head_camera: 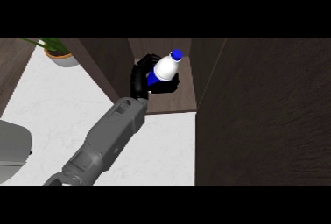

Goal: Pick up the bottled water, place it into the cabinet and close the cabinet

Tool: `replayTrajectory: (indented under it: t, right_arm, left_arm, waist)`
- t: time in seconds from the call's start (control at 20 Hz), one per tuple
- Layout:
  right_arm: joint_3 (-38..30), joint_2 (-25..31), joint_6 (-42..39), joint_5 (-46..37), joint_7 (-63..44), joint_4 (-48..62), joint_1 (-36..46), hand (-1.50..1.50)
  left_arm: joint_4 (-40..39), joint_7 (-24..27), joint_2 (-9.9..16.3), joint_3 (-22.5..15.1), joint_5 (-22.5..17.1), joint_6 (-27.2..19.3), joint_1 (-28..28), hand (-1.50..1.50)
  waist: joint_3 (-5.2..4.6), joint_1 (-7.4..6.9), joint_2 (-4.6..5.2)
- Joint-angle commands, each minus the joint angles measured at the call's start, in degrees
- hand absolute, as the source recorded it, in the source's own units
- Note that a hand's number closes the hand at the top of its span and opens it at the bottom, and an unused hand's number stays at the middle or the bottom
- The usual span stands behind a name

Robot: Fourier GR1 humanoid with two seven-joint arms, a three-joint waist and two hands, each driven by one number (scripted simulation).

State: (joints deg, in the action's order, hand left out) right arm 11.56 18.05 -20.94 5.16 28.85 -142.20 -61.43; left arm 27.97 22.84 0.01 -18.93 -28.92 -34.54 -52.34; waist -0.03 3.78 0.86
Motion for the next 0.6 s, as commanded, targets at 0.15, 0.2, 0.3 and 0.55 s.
replayTrajectory:
  t: [0.15, 0.2, 0.3, 0.55]
  right_arm:
    - [0.39, -0.52, -0.95, 3.85, -0.27, -1.9, -1.09, -1.5]
    - [-1.53, 0.17, -1.09, 5.13, -0.51, -3.77, -1.09, -1.5]
    - [-3.68, 0.37, -1.86, 6.66, 0.93, -0.79, 0.7, -1.5]
    - [-2.37, 0.59, -2.97, 6.17, 0.33, -2.74, 0.06, -1.5]
  left_arm:
    - [-12.59, -0.14, 0.08, -3.25, 7.79, -13.1, -7.19, 1.5]
    - [-14.3, -2.66, 2.18, -2.94, 7.84, -11.64, -10.54, -1.5]
    - [-16.79, -2.09, 2.34, -1.46, 7.19, -11.91, -11.27, -1.5]
    - [-19.67, 0.69, 0.82, -0.55, 7.73, -15.36, -12.34, -1.5]
  waist:
    - [0.07, 0.16, 0.13]
    - [0.06, 0.54, 0.4]
    - [0.06, 0.8, 0.83]
    - [-0.03, 0.87, 0.79]
